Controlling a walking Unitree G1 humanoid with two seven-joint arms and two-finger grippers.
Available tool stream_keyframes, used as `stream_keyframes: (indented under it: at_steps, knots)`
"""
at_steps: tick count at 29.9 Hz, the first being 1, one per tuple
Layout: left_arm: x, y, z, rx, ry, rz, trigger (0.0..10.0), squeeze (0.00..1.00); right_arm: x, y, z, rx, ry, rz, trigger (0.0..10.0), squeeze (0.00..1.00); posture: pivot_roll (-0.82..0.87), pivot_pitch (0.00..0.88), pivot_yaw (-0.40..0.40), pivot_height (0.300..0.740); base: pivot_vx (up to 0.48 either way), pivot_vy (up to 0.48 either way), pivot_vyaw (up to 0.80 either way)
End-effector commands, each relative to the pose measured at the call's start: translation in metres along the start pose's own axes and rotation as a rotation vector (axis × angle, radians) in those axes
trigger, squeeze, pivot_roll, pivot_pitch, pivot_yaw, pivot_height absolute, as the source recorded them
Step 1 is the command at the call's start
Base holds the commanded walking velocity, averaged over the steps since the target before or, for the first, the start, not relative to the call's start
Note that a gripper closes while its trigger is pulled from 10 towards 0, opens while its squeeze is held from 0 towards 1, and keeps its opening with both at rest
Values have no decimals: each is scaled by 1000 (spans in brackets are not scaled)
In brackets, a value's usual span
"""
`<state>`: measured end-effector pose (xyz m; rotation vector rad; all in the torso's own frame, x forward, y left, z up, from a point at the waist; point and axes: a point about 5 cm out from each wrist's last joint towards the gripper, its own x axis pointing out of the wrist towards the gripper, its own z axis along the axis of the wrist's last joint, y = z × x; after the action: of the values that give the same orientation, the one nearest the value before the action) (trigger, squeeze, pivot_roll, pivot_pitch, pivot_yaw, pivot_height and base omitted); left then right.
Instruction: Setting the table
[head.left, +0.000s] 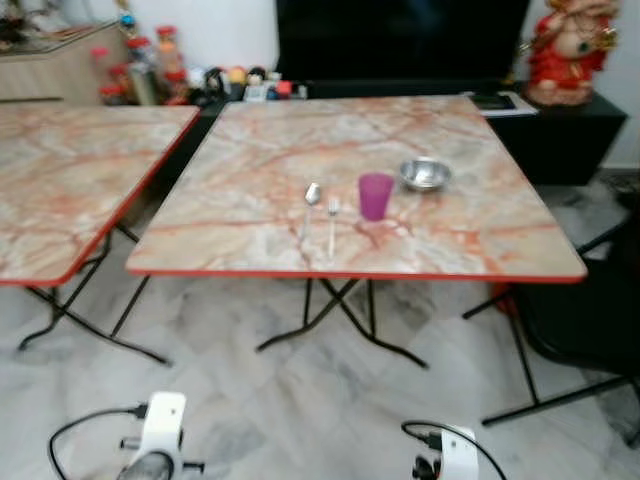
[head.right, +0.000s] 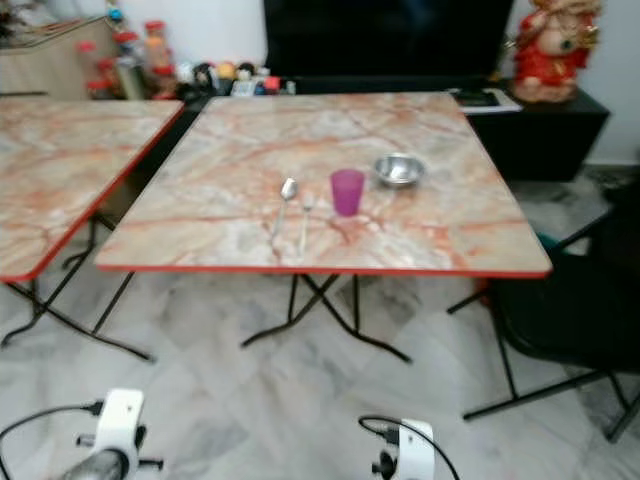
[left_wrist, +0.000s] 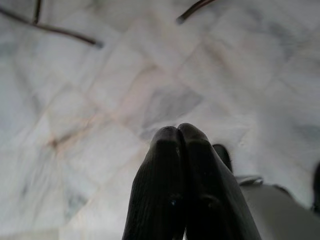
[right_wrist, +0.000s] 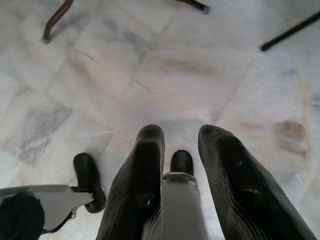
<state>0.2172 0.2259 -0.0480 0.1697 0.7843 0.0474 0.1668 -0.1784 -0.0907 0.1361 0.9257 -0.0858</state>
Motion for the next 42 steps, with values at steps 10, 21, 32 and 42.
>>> stream_keyframes:
  at_steps: [10,21,32,42]
  knots:
    - [4,-14,-16,72,110,-49,10000,0,0,-5,3,11,-5,-45,10000,0,-87,0,24,740,262,0,0]
    - [1,-20,-33,61,173,-51,10000,0,0,-4,0,26,0,-47,10000,0,-92,0,32,740,276,0,0]
    - [-2,-21,-42,52,194,-46,10000,0,1,-5,5,10,-11,-55,10000,0,-88,0,20,740,276,0,0]
    - [-2,-21,-41,70,195,-57,10000,0,-1,-10,0,51,4,-111,10000,0,-93,0,33,740,273,0,0]
